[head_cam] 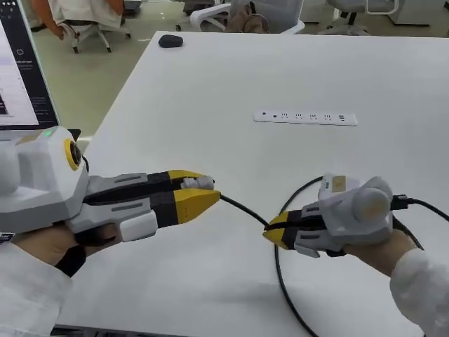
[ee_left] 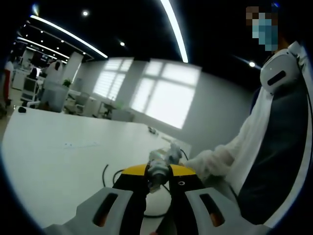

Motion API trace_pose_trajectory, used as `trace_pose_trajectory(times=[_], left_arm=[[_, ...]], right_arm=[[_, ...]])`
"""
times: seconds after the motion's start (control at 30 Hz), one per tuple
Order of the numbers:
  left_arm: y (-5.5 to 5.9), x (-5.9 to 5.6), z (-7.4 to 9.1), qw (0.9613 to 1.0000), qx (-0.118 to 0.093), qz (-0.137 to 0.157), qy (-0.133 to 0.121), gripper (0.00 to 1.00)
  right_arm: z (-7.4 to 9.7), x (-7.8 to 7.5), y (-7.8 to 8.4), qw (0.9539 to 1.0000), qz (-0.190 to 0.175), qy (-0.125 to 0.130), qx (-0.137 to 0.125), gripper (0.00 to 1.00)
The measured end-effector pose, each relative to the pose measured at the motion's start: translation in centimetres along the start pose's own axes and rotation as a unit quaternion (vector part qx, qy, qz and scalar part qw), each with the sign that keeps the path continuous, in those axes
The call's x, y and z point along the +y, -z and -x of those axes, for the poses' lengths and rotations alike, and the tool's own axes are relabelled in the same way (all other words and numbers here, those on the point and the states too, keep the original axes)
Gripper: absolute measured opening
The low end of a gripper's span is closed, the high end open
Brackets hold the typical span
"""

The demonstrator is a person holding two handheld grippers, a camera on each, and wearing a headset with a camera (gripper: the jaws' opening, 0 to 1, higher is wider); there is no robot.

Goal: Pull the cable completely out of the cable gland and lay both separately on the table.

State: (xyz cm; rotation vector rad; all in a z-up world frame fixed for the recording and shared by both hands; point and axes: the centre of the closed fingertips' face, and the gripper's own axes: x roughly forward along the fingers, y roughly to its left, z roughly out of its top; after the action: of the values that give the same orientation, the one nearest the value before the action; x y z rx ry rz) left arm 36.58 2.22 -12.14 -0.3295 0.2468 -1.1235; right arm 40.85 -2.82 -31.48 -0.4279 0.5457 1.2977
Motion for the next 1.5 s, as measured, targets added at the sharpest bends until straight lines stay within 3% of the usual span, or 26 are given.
trace_pose_trajectory(times=[0.27, 0.57, 1.03, 1.5], left_arm=[[0.7, 0.4, 0.2, 0.9999, -0.003, 0.016, -0.006, 0.18], [1.3, 0.8, 0.4, 0.9995, -0.004, 0.029, -0.012, 0.18], [2.0, 1.2, -0.2, 0.9988, -0.007, 0.045, -0.018, 0.18], [2.8, 1.3, -0.1, 0.9979, -0.006, 0.059, -0.028, 0.18]], right_arm=[[-3.8, 0.0, 3.8, 0.9983, -0.004, -0.020, 0.055, 0.04], [-6.1, 1.0, 6.4, 0.9942, 0.009, -0.036, 0.101, 0.05], [-6.2, 2.2, 7.7, 0.9912, 0.024, -0.047, 0.121, 0.06], [-5.7, 2.1, 8.3, 0.9920, -0.010, -0.038, 0.120, 0.14]])
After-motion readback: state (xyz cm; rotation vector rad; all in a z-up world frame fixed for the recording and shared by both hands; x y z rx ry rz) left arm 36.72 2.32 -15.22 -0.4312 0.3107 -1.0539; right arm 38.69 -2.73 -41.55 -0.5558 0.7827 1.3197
